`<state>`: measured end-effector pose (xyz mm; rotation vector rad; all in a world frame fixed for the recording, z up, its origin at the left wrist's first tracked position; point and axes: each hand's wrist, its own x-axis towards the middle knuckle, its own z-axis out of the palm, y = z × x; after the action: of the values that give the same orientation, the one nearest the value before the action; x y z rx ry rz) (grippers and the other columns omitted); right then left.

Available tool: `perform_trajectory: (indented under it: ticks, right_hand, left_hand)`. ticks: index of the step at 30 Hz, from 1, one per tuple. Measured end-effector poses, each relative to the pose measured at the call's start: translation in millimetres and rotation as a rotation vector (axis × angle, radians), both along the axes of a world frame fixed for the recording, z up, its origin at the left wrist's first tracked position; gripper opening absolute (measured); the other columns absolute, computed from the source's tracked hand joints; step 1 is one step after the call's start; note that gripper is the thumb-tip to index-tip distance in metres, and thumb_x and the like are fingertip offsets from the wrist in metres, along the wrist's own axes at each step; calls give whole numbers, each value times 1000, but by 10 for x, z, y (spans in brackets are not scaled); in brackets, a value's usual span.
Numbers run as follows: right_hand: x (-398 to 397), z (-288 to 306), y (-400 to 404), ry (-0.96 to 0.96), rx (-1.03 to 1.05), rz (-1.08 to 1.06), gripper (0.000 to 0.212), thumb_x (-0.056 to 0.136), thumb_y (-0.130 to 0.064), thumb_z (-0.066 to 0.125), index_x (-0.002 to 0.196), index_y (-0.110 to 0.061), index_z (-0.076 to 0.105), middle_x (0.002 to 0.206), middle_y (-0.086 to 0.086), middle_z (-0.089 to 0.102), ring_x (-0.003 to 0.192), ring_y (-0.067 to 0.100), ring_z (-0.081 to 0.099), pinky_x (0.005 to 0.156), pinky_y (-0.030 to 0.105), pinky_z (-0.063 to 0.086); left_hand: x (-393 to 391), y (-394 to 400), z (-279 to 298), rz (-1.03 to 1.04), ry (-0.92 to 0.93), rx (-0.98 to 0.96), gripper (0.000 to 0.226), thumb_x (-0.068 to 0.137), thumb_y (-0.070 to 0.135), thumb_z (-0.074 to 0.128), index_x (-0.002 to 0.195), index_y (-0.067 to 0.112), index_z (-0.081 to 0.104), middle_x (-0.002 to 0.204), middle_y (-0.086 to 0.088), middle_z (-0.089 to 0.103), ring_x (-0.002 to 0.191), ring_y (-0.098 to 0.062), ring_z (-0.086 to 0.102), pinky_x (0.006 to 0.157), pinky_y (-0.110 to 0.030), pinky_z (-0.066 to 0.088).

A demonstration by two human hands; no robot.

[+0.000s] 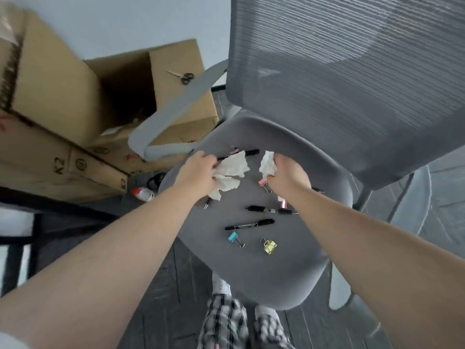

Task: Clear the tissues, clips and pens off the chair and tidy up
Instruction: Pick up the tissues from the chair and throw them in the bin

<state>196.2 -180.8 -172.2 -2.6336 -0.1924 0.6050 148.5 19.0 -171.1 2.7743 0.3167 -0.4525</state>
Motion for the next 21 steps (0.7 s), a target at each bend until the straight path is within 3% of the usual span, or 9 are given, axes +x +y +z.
perform_trajectory:
  ticks: [7, 12, 14, 21]
  right_hand:
    - [-837, 185, 351, 18, -56, 370, 23, 86, -9, 51, 108, -13, 56, 100, 7, 64, 83, 30, 57, 66, 30, 41]
    - [-1652, 147, 857, 12, -101, 617, 11, 81, -10, 47, 85, -19, 50, 80, 4, 61, 71, 29, 61, 56, 29, 45]
    - [-2118, 154, 1105, 12, -86, 757, 12, 80, -10, 47, 87, -18, 53, 79, 2, 60, 71, 29, 61, 61, 33, 51]
    - [-3982, 267, 1574, -1, -15, 1164, 13, 86, -14, 47, 96, -13, 56, 85, 5, 60, 70, 27, 56, 60, 32, 43]
  left_hand:
    - [-1550, 199, 172, 253, -11, 46, 27, 83, 15, 62, 109, 7, 60, 113, -13, 52, 98, -33, 58, 77, -40, 46]
    - [-2898, 301, 254, 574, 63, 9, 30, 84, 19, 60, 113, 13, 59, 111, -8, 51, 96, -28, 56, 71, -36, 44]
    - [-3519, 328, 272, 697, 89, -8, 30, 83, 21, 62, 112, 14, 58, 111, -6, 50, 96, -28, 57, 72, -36, 46]
    - [-5708, -31, 321, 1074, 104, -22, 27, 84, 18, 57, 110, 12, 59, 113, -9, 52, 93, -26, 54, 73, -33, 41]
